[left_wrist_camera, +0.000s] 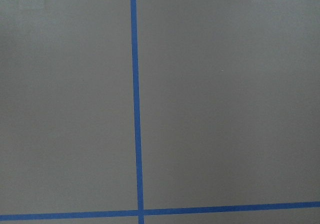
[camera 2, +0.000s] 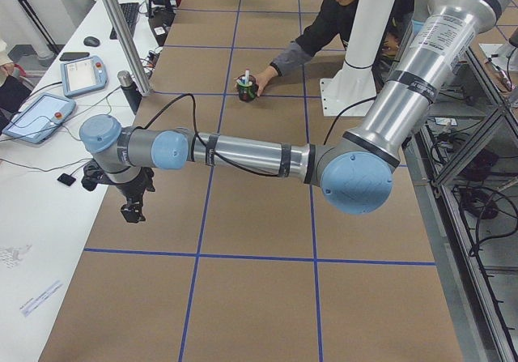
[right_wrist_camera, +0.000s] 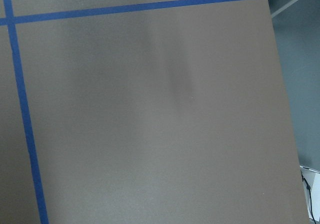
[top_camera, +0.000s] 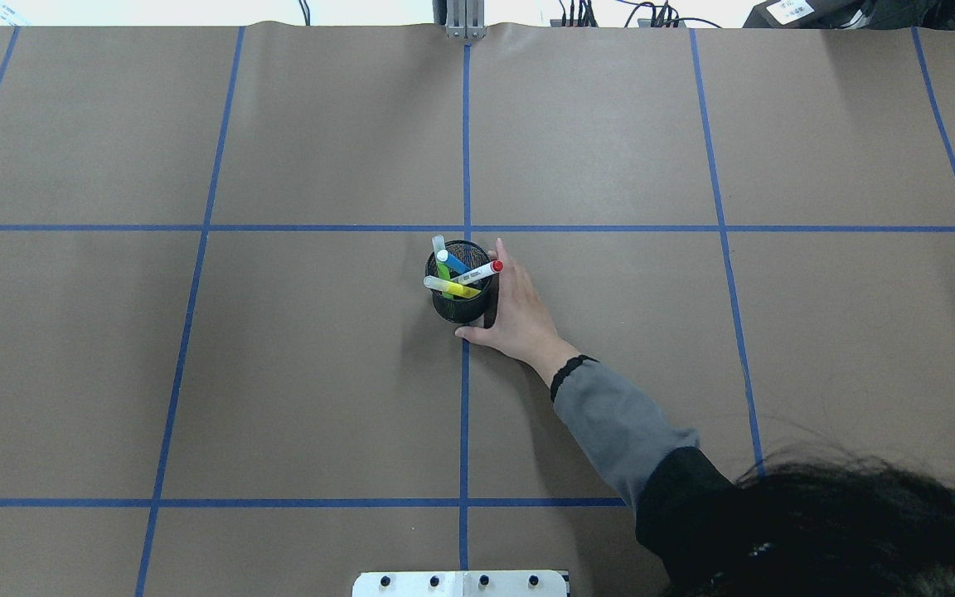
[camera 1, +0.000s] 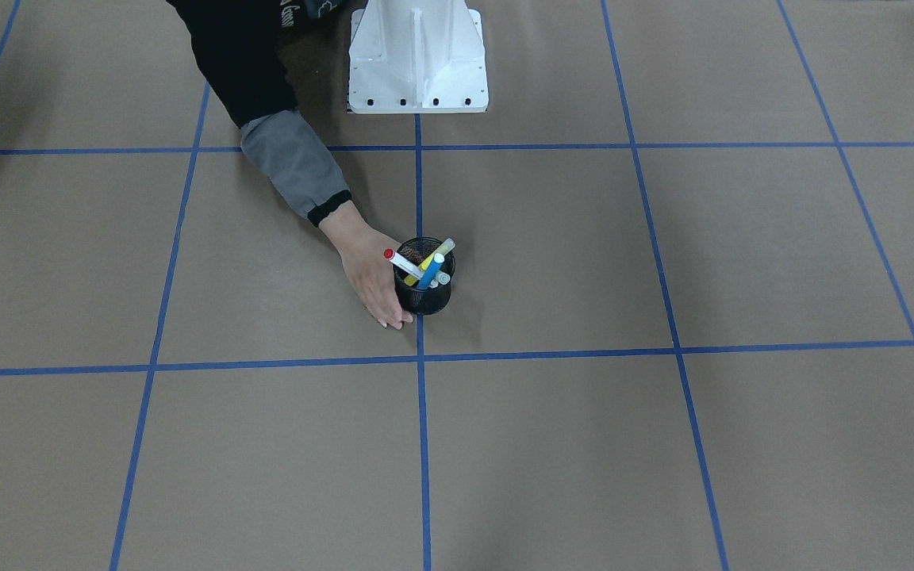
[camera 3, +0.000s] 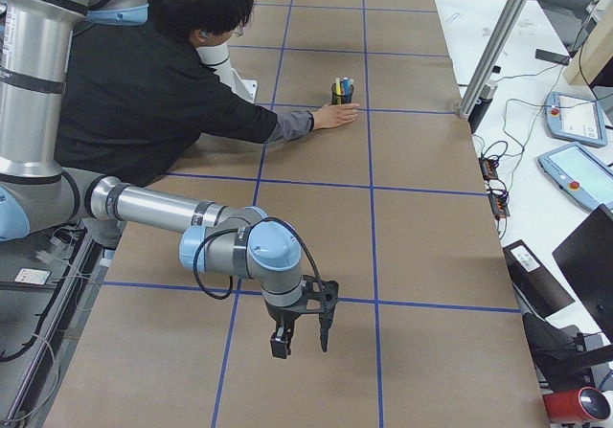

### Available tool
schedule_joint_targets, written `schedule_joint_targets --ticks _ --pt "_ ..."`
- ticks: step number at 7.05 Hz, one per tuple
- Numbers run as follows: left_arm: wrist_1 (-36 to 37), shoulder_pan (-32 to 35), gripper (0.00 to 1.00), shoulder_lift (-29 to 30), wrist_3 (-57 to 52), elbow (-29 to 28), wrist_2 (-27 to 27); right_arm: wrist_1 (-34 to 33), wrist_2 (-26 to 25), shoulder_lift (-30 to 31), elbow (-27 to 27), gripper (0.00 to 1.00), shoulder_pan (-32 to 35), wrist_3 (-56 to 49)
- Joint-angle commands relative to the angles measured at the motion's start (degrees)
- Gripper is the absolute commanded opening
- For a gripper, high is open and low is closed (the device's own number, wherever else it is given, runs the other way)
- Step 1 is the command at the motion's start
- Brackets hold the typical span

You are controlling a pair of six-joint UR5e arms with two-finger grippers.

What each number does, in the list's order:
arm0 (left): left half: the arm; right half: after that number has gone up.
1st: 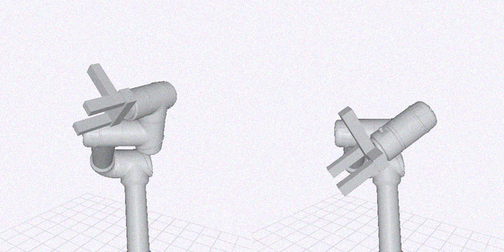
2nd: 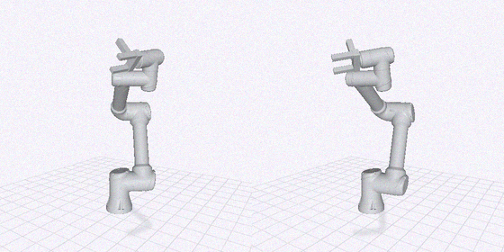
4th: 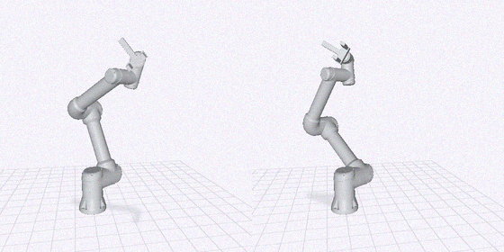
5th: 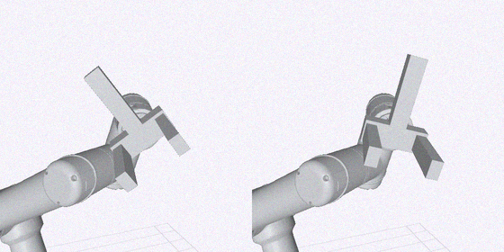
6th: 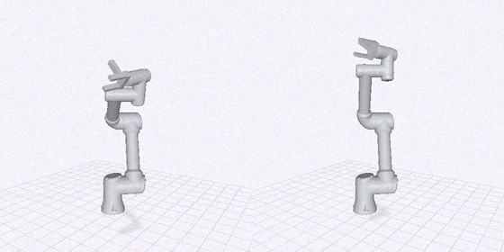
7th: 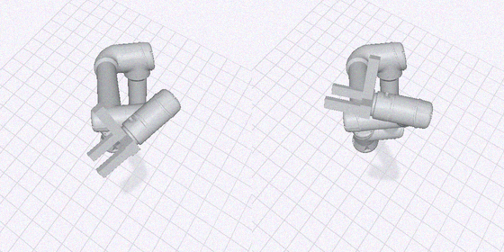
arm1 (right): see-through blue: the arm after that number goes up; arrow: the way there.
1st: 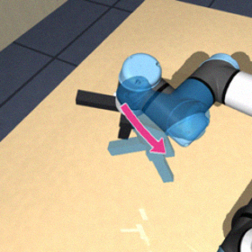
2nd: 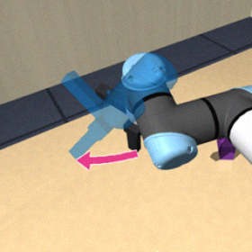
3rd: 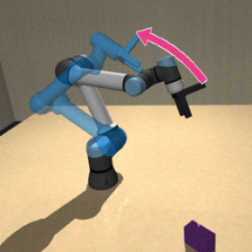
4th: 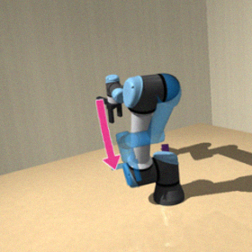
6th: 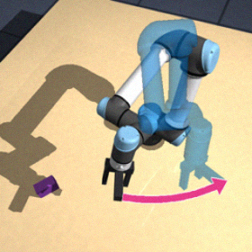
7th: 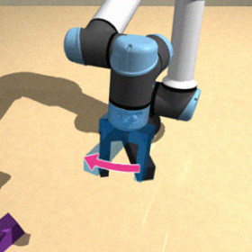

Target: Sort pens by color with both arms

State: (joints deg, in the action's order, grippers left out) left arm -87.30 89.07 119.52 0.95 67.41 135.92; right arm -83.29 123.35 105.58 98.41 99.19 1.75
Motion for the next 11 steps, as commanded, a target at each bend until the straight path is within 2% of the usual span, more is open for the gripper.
schedule_joint_targets --ticks 1,4,6,7,8,9,10,11 --pt "0.1 -0.6 0.99 -0.3 -0.5 0.0 -0.1 0.0 2.8 -0.1 -0.3 1.00 0.0 -0.2" --pt "0.6 -0.7 0.99 -0.1 0.2 0.0 -0.2 0.1 4.5 -0.4 -1.3 1.00 0.0 0.2" --pt "0.6 -0.7 0.99 -0.4 0.2 0.3 -1.1 -0.5 8.4 -2.8 4.1 1.00 -1.6 4.8" --pt "0.6 -0.7 0.99 -0.4 0.2 0.5 -2.3 -0.5 8.8 -4.9 7.8 1.00 -7.5 13.2" --pt "0.6 -0.7 0.99 -0.2 0.2 0.3 -2.5 -0.6 9.1 -9.3 9.7 1.00 -12.0 21.3" --pt "1.9 -0.9 0.99 0.5 1.2 0.4 -2.6 -0.6 9.0 -16.8 10.0 1.00 -17.9 29.2" --pt "2.3 -1.2 0.99 2.1 4.4 0.4 -2.5 -2.2 8.3 -27.2 8.6 1.00 -25.3 38.4" --pt "2.4 -3.2 0.99 2.8 8.2 1.7 -2.2 -7.3 6.7 -37.4 6.5 1.00 -28.5 41.4"
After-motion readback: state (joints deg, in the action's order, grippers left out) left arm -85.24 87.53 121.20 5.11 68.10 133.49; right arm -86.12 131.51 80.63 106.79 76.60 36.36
